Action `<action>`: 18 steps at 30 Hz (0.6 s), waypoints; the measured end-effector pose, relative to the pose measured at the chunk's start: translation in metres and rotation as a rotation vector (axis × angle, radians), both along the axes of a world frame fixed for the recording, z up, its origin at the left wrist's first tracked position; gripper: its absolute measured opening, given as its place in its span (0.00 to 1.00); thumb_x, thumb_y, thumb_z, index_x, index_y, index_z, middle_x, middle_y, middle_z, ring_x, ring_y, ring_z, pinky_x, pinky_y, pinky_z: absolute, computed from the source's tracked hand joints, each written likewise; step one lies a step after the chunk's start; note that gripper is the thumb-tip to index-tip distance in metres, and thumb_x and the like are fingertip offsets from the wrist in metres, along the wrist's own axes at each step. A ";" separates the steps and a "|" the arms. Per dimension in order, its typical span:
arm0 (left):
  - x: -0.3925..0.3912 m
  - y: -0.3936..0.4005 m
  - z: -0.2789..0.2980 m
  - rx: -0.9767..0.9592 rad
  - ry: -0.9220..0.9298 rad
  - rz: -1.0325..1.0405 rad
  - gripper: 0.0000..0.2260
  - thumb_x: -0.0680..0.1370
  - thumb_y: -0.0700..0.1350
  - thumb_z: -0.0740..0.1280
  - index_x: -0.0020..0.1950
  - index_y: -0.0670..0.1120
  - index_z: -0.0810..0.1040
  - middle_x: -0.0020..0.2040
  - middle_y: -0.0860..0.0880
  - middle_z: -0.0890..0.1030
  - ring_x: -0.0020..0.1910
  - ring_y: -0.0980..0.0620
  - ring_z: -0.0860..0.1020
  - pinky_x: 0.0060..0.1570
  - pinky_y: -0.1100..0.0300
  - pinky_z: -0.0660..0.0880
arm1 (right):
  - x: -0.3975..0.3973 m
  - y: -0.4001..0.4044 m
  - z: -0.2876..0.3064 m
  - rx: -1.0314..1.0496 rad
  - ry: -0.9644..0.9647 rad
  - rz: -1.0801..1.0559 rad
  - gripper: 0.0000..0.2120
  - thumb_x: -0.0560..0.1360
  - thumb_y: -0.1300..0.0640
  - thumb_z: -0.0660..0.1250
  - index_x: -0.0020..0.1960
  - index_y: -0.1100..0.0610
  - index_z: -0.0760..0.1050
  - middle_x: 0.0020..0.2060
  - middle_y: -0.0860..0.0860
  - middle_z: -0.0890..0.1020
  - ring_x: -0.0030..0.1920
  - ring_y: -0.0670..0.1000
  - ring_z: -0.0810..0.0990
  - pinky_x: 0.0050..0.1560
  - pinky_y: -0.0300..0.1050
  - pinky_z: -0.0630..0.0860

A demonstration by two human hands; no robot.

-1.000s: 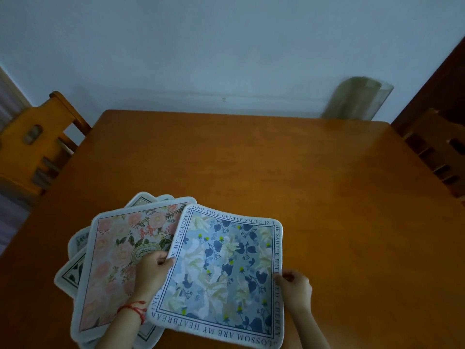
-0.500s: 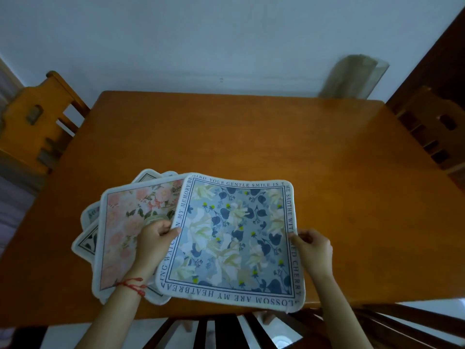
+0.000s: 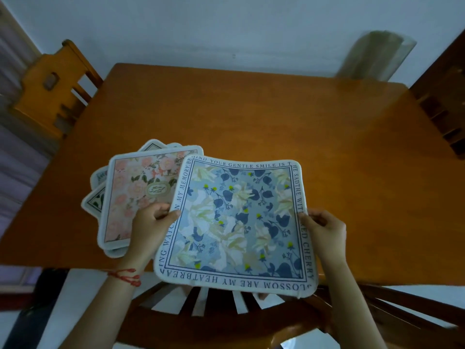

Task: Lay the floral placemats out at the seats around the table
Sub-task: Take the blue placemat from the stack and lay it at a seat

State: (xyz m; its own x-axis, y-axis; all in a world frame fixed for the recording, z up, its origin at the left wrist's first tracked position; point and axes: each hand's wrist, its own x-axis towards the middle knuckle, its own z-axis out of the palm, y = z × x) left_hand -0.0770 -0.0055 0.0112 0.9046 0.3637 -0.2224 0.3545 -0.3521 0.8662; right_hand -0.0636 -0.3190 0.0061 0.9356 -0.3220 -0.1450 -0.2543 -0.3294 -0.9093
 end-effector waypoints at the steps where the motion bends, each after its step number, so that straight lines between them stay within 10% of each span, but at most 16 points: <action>1: -0.006 -0.005 0.001 0.006 -0.007 0.019 0.08 0.73 0.39 0.69 0.36 0.50 0.77 0.29 0.55 0.81 0.33 0.51 0.80 0.34 0.59 0.75 | -0.003 -0.006 0.001 0.004 -0.003 0.009 0.01 0.72 0.57 0.68 0.42 0.53 0.76 0.37 0.50 0.83 0.35 0.48 0.83 0.29 0.36 0.78; 18: -0.068 -0.126 0.030 -0.016 -0.123 0.077 0.04 0.73 0.40 0.68 0.42 0.49 0.80 0.33 0.51 0.83 0.31 0.55 0.81 0.29 0.63 0.74 | -0.053 -0.122 0.020 0.108 -0.051 0.034 0.01 0.72 0.58 0.68 0.44 0.55 0.77 0.37 0.52 0.83 0.36 0.49 0.84 0.32 0.41 0.81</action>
